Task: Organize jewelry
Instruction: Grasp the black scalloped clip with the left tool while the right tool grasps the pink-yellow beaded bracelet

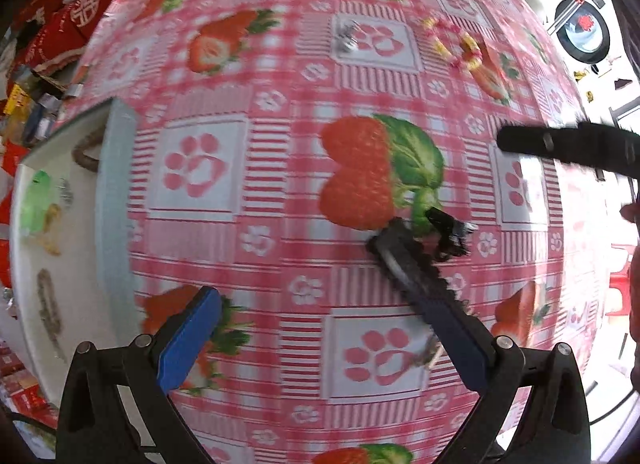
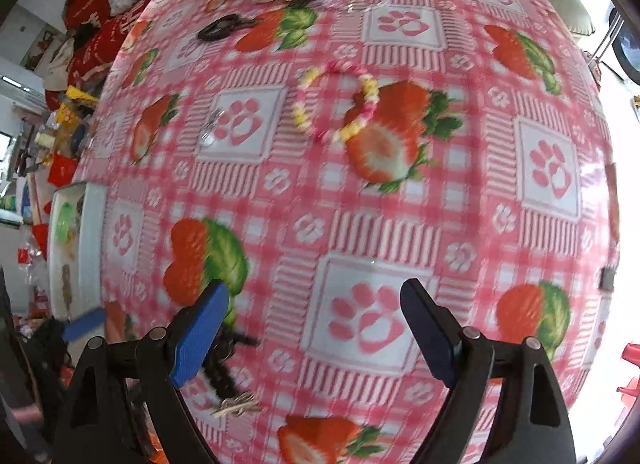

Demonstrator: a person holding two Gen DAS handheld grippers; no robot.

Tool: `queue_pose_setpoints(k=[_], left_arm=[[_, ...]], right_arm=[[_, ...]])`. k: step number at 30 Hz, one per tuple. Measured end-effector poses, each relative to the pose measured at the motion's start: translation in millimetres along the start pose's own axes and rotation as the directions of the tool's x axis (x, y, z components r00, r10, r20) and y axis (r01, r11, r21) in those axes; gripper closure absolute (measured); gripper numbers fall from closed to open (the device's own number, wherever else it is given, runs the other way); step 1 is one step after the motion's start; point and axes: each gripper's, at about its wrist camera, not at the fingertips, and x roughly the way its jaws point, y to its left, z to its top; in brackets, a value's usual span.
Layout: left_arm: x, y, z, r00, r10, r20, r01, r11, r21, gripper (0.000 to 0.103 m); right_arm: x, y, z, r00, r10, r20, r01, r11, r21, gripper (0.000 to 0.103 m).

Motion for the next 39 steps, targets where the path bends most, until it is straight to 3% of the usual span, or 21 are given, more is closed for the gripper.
queue_pose_setpoints(k=[6,15,20,23,26,29,31,34,39], left_arm=[[12.7,-15.3,-1.6,0.998,-0.045,-0.035,0.044,0.998,-0.038,0.000],[28.5,-26.9,-7.8,0.999,0.000,-0.041,-0.004,0.996,-0.086,0.001],[33.8,-29.6,-14.5,0.999,0.035,-0.033,-0.038,0.995,-0.095,0.002],[33.2,-32.9,-17.9,0.998,0.053,-0.034,-0.056,0.994,-0.098,0.004],[31.3,-44.4,-15.6,0.998,0.059,-0.024,-0.061,0.994,-0.092,0.010],[23.2,-57.0,-10.9,0.998,0.057,-0.010,-0.058,0.997,-0.060,0.027],[20.1,-68.1,-10.6,0.999,0.052,0.002,-0.052,0.998,-0.019,0.043],[17.0,-80.4,-10.9,0.999,0.048,0.015,-0.048,0.998,0.026,0.065],[16.0,-77.3,-8.1,1.000,-0.007,0.012,0.007,1.000,0.000,0.065]], right_arm=[[1.7,-9.8,22.6,0.999,-0.043,0.031,0.043,0.999,-0.020,0.014],[13.6,-18.2,68.9,0.993,-0.092,0.072,0.093,0.996,-0.010,0.014],[25.0,-33.5,86.5,0.989,-0.130,0.072,0.126,0.990,0.056,0.032],[29.9,-24.1,95.0,0.982,-0.163,0.096,0.164,0.987,0.007,0.039],[37.6,-8.0,99.6,0.970,-0.217,0.106,0.225,0.972,-0.066,0.041],[38.9,2.9,99.2,0.968,-0.218,0.123,0.232,0.967,-0.108,0.056],[39.5,7.0,99.7,0.969,-0.212,0.123,0.227,0.967,-0.118,0.062],[38.9,11.4,99.0,0.973,-0.200,0.119,0.214,0.970,-0.113,0.090],[35.0,7.4,96.2,0.977,-0.173,0.121,0.184,0.979,-0.083,0.094]])
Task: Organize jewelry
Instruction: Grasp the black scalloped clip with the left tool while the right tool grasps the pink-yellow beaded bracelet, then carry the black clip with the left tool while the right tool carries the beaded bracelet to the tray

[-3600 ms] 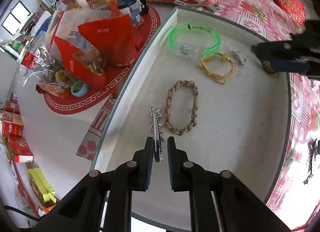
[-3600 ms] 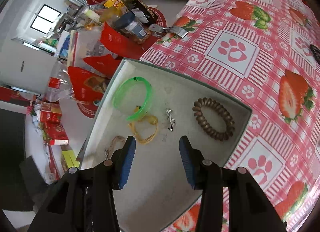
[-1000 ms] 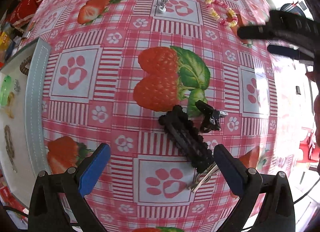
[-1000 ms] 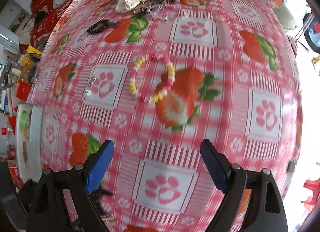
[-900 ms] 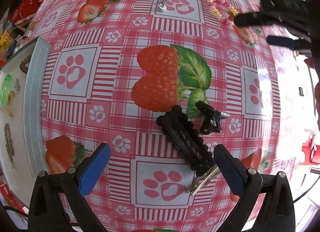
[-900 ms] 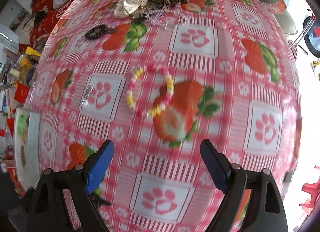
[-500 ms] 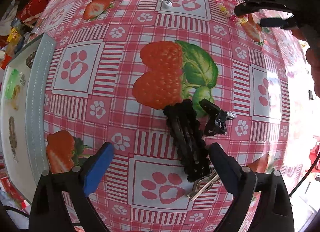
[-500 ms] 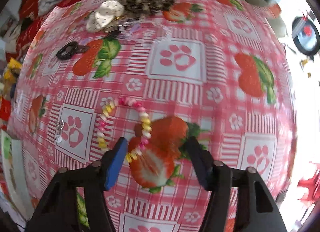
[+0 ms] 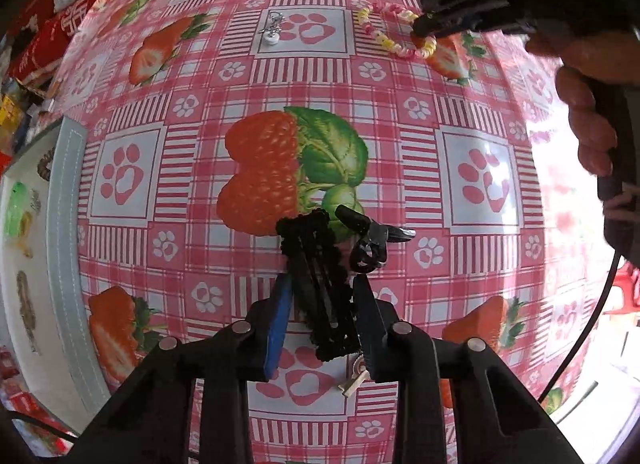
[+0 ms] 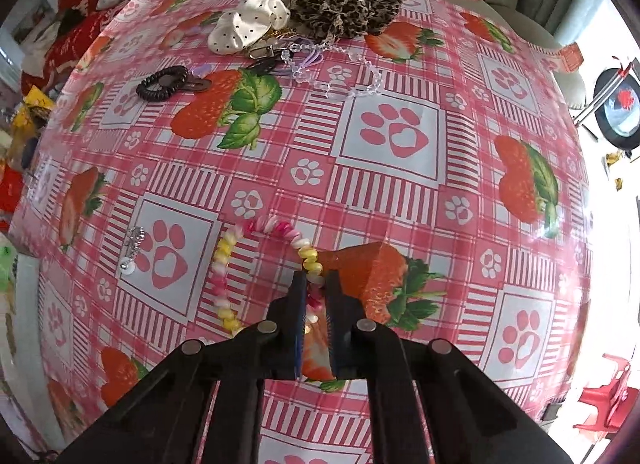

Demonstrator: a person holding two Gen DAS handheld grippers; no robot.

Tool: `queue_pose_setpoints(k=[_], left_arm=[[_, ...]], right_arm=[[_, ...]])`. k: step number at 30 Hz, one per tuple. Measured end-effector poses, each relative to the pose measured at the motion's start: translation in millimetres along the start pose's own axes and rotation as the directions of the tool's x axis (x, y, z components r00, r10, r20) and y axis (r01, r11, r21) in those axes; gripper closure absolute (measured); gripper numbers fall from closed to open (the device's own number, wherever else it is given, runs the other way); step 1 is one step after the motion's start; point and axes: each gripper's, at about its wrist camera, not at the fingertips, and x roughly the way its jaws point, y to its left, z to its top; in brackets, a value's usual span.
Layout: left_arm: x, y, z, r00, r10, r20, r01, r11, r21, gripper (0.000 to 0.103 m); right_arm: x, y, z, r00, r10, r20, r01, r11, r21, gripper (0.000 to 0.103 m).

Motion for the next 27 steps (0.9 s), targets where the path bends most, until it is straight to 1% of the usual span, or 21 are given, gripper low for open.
queue_pose_setpoints(k=[4,9,14,16,20,23,27], left_arm=[[-4.0,15.4,0.4,1.000,-0.024,0.011,0.025,0.999,-0.024,0.065],[-20.0,27.2,2.1,0.998,-0.044,0.040,0.045,0.999,-0.025,0.065],[-34.0,46.7,7.2,0.997,-0.043,0.066,0.045,0.999,-0.029,0.065],[-41.8,61.9,9.9,0.996,-0.045,0.077,0.048,0.998,-0.032,0.065],[-52.6,73.1,9.7,0.993,-0.044,0.106,0.049,0.998,-0.043,0.065],[-60.3,83.7,9.7,0.991,-0.033,0.127,0.040,0.998,-0.055,0.065],[-74.2,103.7,1.7,0.988,-0.024,0.151,0.037,0.995,-0.088,0.065]], right_arm=[[-11.1,-15.7,-9.6,0.997,0.074,0.012,-0.075,0.996,0.045,0.094],[-27.0,-20.2,-17.9,0.993,0.117,0.021,-0.118,0.991,0.055,0.094],[-43.3,-21.2,-33.7,0.986,0.168,0.013,-0.168,0.982,0.087,0.094],[-47.1,-17.9,-40.2,0.983,0.185,0.005,-0.185,0.978,0.097,0.094],[-54.4,-9.5,-50.5,0.977,0.213,-0.006,-0.212,0.971,0.110,0.094],[-61.0,0.1,-54.1,0.972,0.233,-0.011,-0.231,0.967,0.108,0.094],[-71.3,16.0,-55.0,0.967,0.253,-0.011,-0.251,0.964,0.092,0.094]])
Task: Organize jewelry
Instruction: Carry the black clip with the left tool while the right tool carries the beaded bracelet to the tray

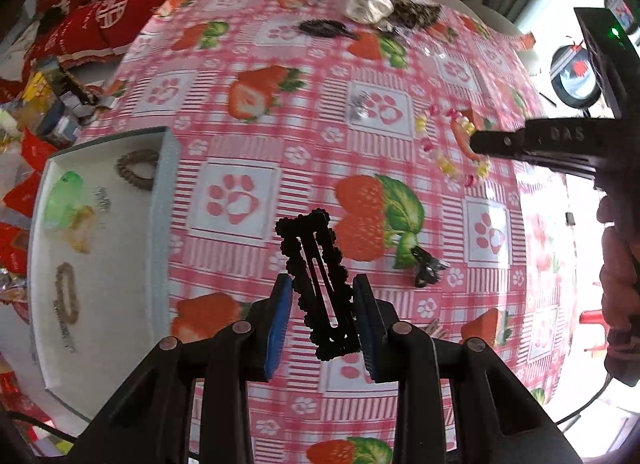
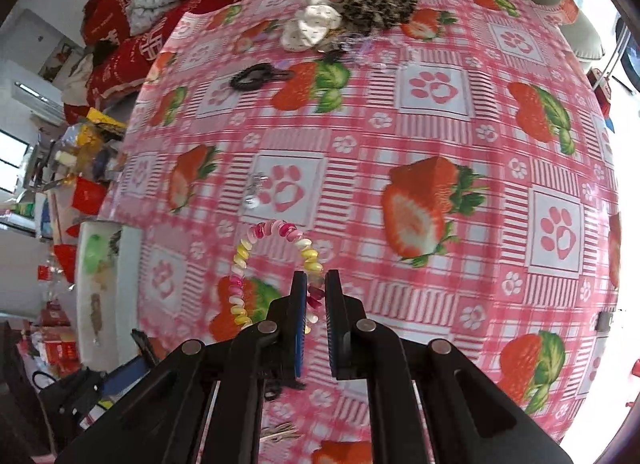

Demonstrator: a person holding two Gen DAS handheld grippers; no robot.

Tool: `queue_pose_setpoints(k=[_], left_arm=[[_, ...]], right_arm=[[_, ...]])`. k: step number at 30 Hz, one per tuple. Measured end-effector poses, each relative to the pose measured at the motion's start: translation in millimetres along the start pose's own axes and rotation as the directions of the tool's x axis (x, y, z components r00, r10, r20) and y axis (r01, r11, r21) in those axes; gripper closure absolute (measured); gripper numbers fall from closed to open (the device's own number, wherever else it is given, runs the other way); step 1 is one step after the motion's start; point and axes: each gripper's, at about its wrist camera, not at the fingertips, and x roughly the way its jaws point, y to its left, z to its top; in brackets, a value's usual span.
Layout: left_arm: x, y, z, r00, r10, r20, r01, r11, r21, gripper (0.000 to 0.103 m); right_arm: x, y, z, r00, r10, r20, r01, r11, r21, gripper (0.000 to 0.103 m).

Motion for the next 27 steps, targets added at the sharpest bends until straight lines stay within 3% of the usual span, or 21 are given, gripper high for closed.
queue_pose_setpoints(k=[13,27], left_arm=[[-36.2,75.9,-16.5,0.996,0.059,0.063,-0.051,0.992,-0.112,0.065],[-32.5,174.4,-58.9,0.991,0.133,0.020,-0.122,0.951,-0.283,0.065]], right_arm=[[2.8,103.4,1.4,0.995,0.091,-0.028,-0.094,0.984,-0.150,0.094],[48.9,245.1,-19.6,0.980,0.136,-0.147,-0.183,0.906,-0.381,0.094]])
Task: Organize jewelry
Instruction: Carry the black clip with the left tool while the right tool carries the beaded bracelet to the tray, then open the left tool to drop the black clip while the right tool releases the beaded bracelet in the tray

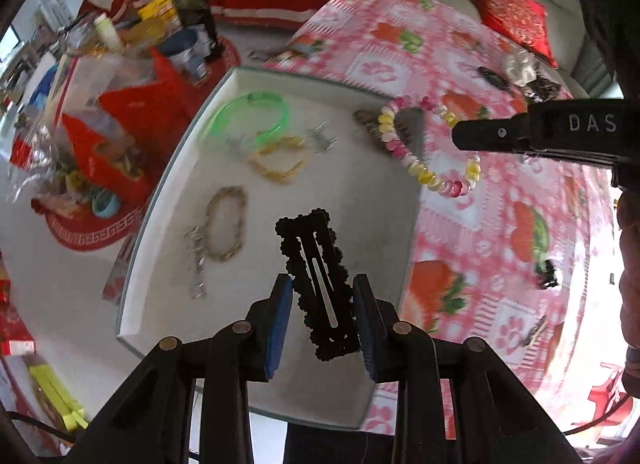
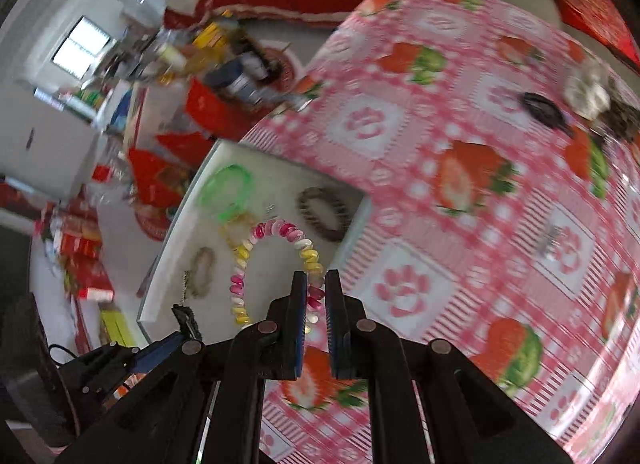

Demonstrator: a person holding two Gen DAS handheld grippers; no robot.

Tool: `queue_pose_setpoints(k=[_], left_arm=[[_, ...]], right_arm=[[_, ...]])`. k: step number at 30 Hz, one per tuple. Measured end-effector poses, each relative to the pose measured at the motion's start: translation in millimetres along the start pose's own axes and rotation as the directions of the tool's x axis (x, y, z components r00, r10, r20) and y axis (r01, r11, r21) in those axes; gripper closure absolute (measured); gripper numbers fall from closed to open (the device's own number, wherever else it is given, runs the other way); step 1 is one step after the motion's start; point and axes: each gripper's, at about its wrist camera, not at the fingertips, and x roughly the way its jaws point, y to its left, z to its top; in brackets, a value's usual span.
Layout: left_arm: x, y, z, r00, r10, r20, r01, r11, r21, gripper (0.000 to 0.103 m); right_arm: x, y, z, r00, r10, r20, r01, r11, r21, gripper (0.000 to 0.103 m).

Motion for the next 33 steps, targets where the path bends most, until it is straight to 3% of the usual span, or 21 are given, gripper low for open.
queue_pose_setpoints(k=[7,16,33], left_arm=[[26.6,21.9,-9.7,0.999,0.013,-0.043,-0.015,1.000,-0.024,0.065],[52.6,17.2,3.5,0.999,0.007,-0.044,-0.007,1.000,0.000,0.065],[67.7,6.4,16.9,0.998,0.050,-0.042,-0.046,0.996,0.077,0.065]], right_arm=[[41.8,39.2,3.4,0.995,-0.054,-0.088,0.041,0.989,-0.139,0.094],[76.3,43.4,11.0,0.975,-0.167,-0.147,0.133,0.967,-0.218,0.094],[102.9,24.6,21.4,0.963,-0.193,-0.189,0.161,0.972,-0.174,0.093]])
